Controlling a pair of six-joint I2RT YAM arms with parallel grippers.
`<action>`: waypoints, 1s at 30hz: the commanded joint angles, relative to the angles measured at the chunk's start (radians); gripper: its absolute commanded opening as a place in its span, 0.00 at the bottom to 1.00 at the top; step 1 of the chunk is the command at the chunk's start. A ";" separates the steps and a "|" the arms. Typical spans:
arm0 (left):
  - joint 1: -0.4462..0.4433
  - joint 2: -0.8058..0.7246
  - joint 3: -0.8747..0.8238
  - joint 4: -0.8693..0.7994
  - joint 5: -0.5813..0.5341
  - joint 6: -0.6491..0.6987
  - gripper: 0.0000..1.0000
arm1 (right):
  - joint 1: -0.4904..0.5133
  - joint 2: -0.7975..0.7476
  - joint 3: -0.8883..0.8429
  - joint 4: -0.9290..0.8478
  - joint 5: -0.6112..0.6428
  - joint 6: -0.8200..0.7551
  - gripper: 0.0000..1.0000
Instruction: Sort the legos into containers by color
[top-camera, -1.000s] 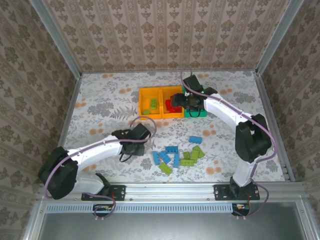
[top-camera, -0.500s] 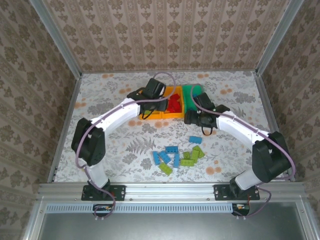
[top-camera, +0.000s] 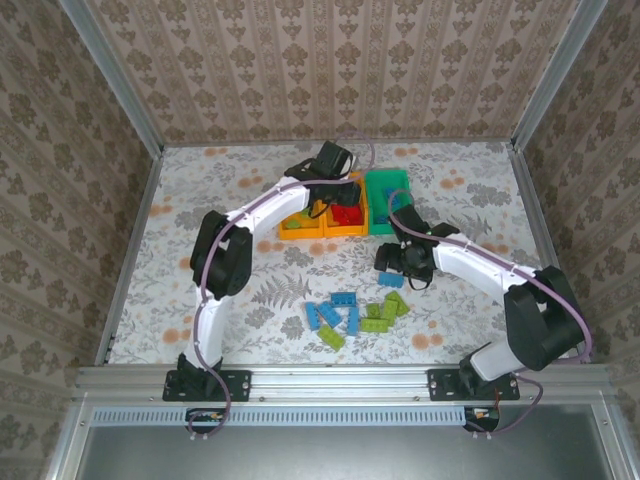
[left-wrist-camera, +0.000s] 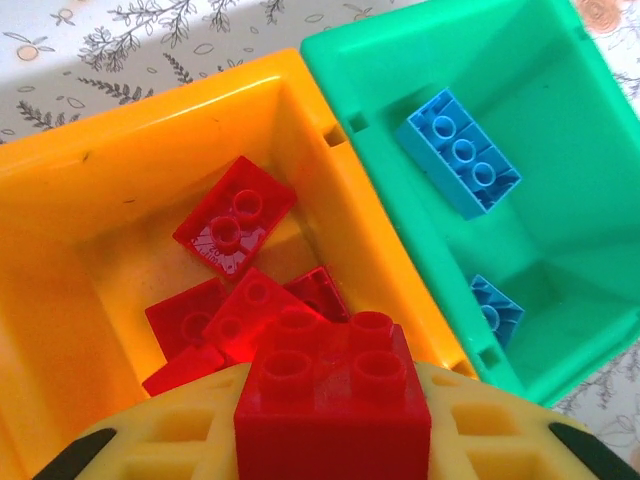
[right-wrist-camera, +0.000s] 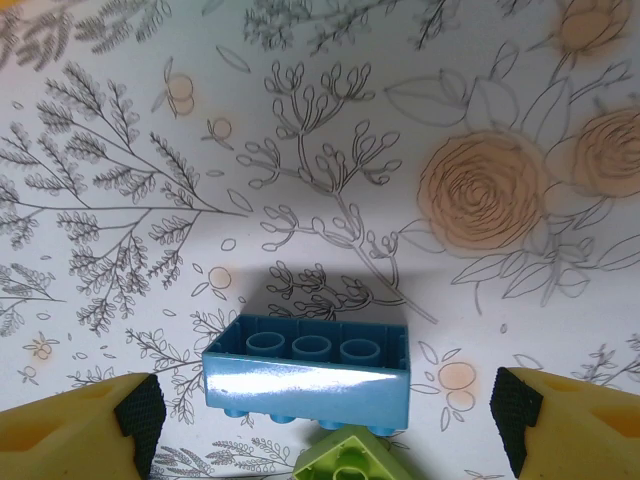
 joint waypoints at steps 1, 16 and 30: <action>0.012 0.021 0.042 -0.021 0.018 -0.010 0.27 | 0.030 0.050 0.026 -0.044 -0.027 0.052 0.89; 0.007 -0.134 -0.102 0.012 -0.040 -0.056 0.77 | 0.043 0.183 0.073 -0.057 0.002 0.055 0.74; 0.004 -0.431 -0.396 -0.017 -0.103 -0.019 0.93 | -0.042 0.105 0.243 -0.101 0.058 -0.048 0.58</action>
